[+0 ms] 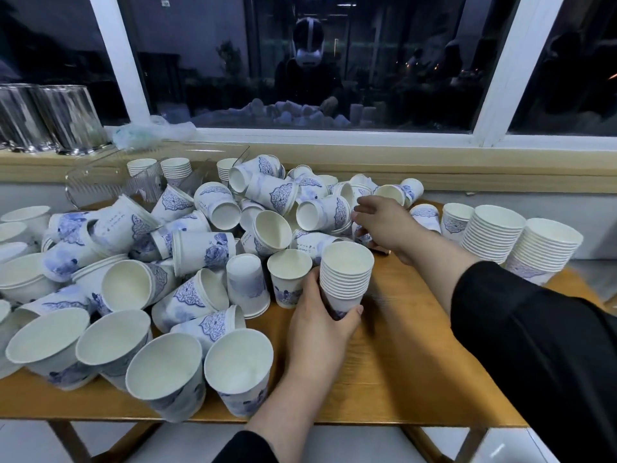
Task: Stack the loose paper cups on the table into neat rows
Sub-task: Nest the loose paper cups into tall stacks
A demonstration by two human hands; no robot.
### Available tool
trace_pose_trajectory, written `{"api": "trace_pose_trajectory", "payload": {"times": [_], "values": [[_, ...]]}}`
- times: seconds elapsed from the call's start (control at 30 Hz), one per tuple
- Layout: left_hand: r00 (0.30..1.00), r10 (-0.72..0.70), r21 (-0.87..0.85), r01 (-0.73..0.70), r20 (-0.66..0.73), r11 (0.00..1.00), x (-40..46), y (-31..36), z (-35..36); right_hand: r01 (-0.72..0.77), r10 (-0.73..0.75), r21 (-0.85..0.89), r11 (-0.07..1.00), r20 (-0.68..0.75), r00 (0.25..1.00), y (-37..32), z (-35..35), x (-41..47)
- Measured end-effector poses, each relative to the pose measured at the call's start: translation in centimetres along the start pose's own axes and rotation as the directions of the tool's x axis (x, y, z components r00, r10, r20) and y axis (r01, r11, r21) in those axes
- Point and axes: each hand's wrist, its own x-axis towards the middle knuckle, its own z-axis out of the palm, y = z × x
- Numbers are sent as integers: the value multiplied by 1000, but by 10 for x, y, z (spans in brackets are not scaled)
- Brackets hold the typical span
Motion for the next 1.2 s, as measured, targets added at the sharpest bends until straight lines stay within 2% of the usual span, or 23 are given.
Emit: {"api": "trace_pose_trajectory", "payload": {"times": [0.2, 0.47, 0.7, 0.77, 0.87, 0.93, 1.1, 1.2], "values": [[1000, -3, -6, 3, -3, 1000, 0, -2, 1, -137, 137, 196, 971, 14, 990, -4, 8, 17], [1000, -18, -5, 18, -3, 1000, 0, -2, 0, -99, 97, 146, 984, 22, 995, -10, 16, 13], [1000, -17, 6, 17, -9, 1000, -1, 2, -1, -109, 117, 353, 929, -3, 993, -15, 4, 6], [1000, -23, 9, 23, -8, 1000, -1, 2, -1, -66, 82, 367, 928, -29, 996, -17, -4, 3], [999, -36, 19, 36, 6, 999, -1, 3, -2, 109, -65, 249, 962, -180, 982, -25, -23, -12], [999, -39, 19, 38, 9, 999, -2, 5, -3, 226, -191, 167, 960, -204, 960, -34, -35, -31], [999, -41, -7, 41, -1, 999, -4, 9, -5, 403, -408, -74, 912, -81, 909, -48, -51, -86], [999, -40, -19, 39, -6, 999, -5, 10, -4, 450, -455, -276, 849, 50, 889, -48, -48, -104]]}}
